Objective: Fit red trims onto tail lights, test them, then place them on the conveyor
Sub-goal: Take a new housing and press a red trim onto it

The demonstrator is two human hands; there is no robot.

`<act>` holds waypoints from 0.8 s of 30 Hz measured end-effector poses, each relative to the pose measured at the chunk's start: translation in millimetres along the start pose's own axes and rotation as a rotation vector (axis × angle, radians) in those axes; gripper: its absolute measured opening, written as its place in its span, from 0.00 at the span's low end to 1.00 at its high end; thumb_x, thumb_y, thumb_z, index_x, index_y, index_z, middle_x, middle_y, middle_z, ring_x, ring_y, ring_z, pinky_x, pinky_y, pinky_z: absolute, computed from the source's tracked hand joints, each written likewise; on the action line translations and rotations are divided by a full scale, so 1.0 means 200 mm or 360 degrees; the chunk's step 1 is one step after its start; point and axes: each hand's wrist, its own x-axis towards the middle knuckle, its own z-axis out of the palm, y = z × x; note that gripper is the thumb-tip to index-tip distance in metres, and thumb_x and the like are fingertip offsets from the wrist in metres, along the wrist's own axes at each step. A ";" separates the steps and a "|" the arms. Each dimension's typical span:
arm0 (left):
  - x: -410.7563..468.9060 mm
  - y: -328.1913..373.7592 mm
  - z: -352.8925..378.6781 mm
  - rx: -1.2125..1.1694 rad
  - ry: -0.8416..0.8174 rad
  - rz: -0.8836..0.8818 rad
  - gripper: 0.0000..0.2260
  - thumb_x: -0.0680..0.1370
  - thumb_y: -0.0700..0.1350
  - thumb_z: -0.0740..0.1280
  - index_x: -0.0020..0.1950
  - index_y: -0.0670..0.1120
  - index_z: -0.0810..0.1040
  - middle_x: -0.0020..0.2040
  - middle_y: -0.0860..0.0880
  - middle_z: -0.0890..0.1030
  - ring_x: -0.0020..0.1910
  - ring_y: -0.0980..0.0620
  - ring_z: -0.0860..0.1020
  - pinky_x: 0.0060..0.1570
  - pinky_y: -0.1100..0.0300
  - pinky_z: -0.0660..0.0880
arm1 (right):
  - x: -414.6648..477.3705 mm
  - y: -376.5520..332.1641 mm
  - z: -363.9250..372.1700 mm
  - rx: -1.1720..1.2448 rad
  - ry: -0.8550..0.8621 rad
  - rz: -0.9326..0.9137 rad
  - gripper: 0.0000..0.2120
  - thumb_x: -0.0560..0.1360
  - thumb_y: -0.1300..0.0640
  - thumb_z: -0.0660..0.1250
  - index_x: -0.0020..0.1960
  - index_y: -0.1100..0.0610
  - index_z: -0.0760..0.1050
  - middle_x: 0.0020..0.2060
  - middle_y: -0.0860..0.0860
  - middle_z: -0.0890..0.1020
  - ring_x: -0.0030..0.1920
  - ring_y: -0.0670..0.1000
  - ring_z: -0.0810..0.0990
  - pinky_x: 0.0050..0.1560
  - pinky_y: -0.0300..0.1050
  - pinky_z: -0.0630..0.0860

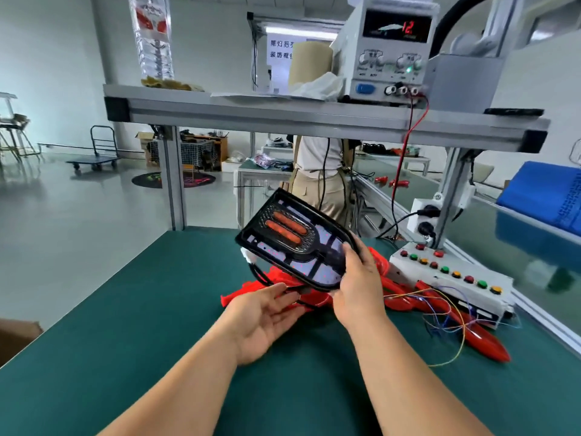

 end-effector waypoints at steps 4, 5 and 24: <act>0.01 0.10 -0.05 -0.0300 -0.0028 -0.0046 0.18 0.81 0.40 0.51 0.58 0.38 0.78 0.58 0.35 0.81 0.53 0.37 0.81 0.51 0.45 0.78 | 0.06 -0.03 -0.07 0.0086 -0.0337 0.0269 0.15 0.80 0.63 0.59 0.49 0.53 0.84 0.49 0.55 0.86 0.47 0.55 0.85 0.50 0.53 0.81; 0.02 0.11 -0.07 -0.0326 -0.0061 -0.0015 0.20 0.81 0.41 0.51 0.54 0.37 0.82 0.55 0.36 0.83 0.50 0.39 0.83 0.48 0.47 0.80 | 0.06 -0.03 -0.09 0.0009 -0.0455 0.0329 0.14 0.79 0.63 0.60 0.52 0.56 0.84 0.51 0.57 0.85 0.49 0.57 0.84 0.55 0.56 0.79; 0.16 0.25 -0.26 0.0808 0.0259 0.0648 0.11 0.78 0.30 0.64 0.55 0.42 0.81 0.44 0.45 0.83 0.36 0.56 0.82 0.35 0.64 0.80 | 0.04 0.03 -0.17 -0.1571 -0.0692 0.0261 0.14 0.76 0.52 0.66 0.32 0.50 0.79 0.30 0.42 0.80 0.36 0.45 0.76 0.43 0.44 0.73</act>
